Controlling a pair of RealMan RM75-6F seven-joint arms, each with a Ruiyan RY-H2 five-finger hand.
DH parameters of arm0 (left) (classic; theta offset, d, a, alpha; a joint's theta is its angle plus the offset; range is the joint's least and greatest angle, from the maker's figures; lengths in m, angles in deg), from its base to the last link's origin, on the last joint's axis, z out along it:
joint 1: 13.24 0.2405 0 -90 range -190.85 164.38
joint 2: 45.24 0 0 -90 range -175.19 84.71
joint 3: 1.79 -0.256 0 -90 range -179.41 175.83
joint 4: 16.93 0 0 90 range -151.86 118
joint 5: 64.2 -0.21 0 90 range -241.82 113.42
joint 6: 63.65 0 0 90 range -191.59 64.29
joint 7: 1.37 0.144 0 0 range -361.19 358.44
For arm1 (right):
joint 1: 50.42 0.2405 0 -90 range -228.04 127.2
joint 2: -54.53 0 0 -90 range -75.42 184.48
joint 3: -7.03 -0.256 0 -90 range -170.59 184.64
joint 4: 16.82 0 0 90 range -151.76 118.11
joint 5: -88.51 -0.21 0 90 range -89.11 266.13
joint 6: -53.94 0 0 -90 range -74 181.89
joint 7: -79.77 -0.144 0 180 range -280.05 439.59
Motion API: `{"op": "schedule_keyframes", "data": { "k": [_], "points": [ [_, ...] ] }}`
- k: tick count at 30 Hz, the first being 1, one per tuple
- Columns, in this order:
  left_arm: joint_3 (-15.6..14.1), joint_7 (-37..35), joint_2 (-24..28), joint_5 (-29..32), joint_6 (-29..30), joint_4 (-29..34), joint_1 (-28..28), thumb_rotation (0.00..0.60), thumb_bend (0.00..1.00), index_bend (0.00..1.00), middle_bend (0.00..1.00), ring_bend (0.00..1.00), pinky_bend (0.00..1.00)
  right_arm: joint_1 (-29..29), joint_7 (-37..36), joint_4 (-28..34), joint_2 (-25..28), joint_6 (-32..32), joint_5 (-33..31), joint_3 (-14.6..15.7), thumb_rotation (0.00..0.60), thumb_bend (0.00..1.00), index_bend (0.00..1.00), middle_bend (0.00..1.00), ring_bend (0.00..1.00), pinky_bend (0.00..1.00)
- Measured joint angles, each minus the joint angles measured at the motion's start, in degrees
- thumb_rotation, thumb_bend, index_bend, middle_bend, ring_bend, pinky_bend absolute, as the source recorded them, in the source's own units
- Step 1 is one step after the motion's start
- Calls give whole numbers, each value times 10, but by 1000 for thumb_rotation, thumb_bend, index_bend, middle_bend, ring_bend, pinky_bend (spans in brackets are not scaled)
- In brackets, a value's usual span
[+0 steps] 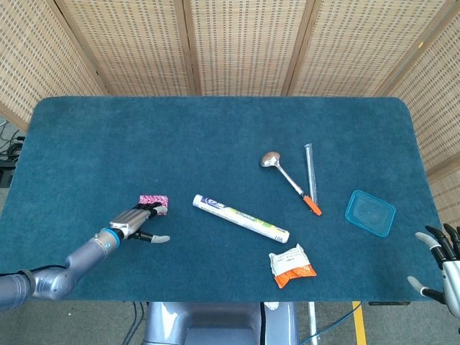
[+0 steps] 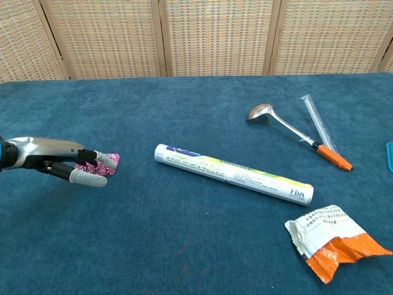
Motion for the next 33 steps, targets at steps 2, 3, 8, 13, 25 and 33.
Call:
{"op": "schedule_keyframes", "data": {
  "k": [2, 3, 8, 13, 25, 33],
  "points": [
    [-4, 5, 2, -3, 2, 8, 0, 169, 0, 75, 0, 0, 0, -1, -1, 0, 0, 1, 0, 0, 600, 2, 218, 179, 0, 0],
    [-6, 7, 3, -4, 4, 11, 0, 169, 0, 75, 0, 0, 0, -1, -1, 0, 0, 1, 0, 0, 600, 2, 218, 179, 0, 0],
    [-17, 24, 7, -15, 18, 26, 1, 169, 0, 75, 0, 0, 0, 0, -3, -1, 0, 0, 1, 0, 600, 2, 217, 179, 0, 0],
    [-25, 33, 13, -24, 24, 43, 3, 169, 0, 75, 0, 0, 0, 1, -11, -1, 0, 0, 4, 1, 600, 2, 218, 179, 0, 0],
    [-48, 61, 28, -55, 32, 90, 5, 167, 0, 75, 0, 0, 0, -2, -14, -3, -1, 4, 4, 2, 600, 2, 218, 179, 0, 0],
    [-56, 73, 33, -65, 41, 115, 6, 167, 0, 75, 0, 0, 0, -3, -17, -6, -1, 6, 4, 2, 600, 2, 218, 179, 0, 0]
  ]
}}
